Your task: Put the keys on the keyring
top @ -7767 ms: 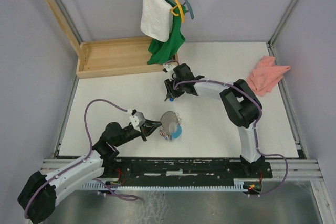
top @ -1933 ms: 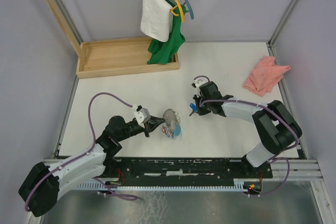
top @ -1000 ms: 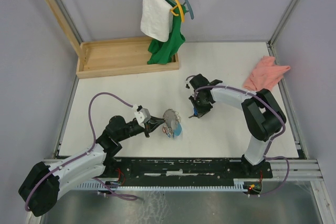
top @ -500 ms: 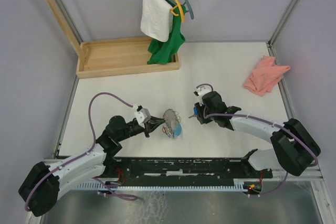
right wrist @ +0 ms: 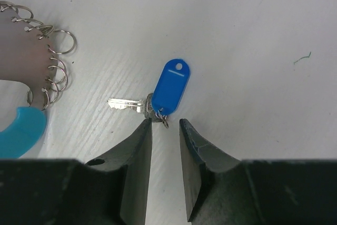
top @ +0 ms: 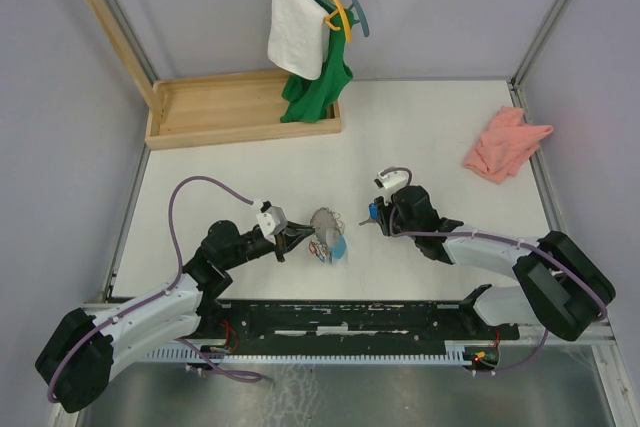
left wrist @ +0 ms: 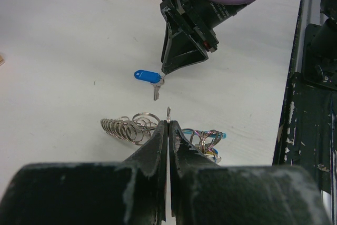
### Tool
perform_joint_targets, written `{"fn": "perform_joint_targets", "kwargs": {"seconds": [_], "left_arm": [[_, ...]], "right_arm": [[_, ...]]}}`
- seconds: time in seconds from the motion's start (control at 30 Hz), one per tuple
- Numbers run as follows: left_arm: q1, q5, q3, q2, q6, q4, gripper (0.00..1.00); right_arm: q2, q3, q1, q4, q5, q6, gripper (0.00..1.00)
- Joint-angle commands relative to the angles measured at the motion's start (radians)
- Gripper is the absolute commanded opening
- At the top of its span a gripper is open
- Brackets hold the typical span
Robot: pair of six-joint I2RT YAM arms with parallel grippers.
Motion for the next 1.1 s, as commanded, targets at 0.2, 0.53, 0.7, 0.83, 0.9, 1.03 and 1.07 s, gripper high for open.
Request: {"fn": "perform_joint_targets", "kwargs": {"seconds": [0.2, 0.53, 0.7, 0.83, 0.9, 1.03, 1.07], "left_arm": [[0.001, 0.028, 0.048, -0.008, 0.03, 0.058, 0.03], [0.001, 0.029, 0.048, -0.009, 0.029, 0.057, 0.03], [0.001, 0.028, 0.048, -0.011, 0.031, 0.058, 0.03], [0.001, 0.028, 0.048, -0.01, 0.032, 0.059, 0.03], [0.001, 0.028, 0.048, -0.007, 0.034, 0.059, 0.03], [0.001, 0.027, 0.047, 0.01, 0.04, 0.084, 0.03], [0.001, 0.028, 0.046, 0.015, 0.043, 0.101, 0.03]], "right_arm": [[0.072, 0.022, 0.002, 0.084, -0.017, -0.035, 0.3], [0.124, 0.055, 0.003, 0.051, -0.025, -0.047, 0.22], [0.122, 0.056, 0.002, 0.05, -0.02, -0.055, 0.19], [0.113, 0.056, 0.002, 0.043, -0.026, -0.062, 0.09], [0.103, 0.058, 0.003, 0.036, -0.028, -0.07, 0.02], [0.059, 0.079, 0.001, -0.015, -0.064, -0.097, 0.01], [0.046, 0.088, 0.001, -0.032, -0.082, -0.105, 0.01]]}}
